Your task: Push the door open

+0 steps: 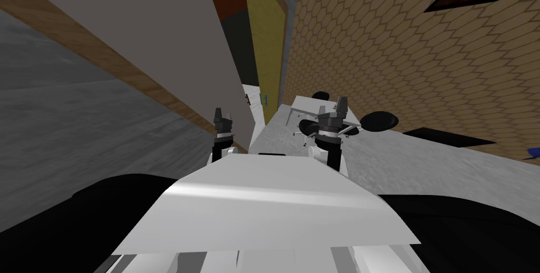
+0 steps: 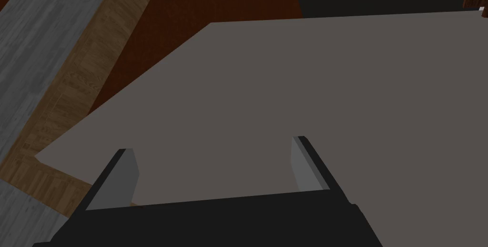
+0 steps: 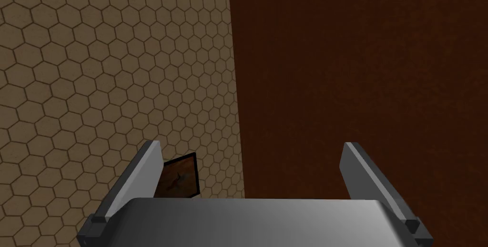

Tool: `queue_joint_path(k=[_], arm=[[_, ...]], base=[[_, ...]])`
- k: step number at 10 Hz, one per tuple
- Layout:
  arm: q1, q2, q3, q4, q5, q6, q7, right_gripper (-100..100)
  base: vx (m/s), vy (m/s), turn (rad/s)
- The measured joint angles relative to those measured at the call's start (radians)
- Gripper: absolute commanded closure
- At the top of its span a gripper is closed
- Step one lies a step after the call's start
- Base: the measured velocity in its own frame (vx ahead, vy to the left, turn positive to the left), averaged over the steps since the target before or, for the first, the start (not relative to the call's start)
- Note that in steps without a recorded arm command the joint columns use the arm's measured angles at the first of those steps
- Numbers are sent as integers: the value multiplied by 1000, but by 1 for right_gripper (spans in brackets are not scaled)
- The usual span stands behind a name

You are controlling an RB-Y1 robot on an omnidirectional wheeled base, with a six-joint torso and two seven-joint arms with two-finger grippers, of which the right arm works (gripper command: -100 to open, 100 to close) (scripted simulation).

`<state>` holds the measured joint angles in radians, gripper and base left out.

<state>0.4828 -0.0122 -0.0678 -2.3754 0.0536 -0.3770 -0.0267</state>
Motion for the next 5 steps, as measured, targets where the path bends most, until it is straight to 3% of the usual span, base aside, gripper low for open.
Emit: queue_joint_path(k=[5], arm=[[-28,-42,12,106,11,-46,64,-100]], base=[[12,-20,46]])
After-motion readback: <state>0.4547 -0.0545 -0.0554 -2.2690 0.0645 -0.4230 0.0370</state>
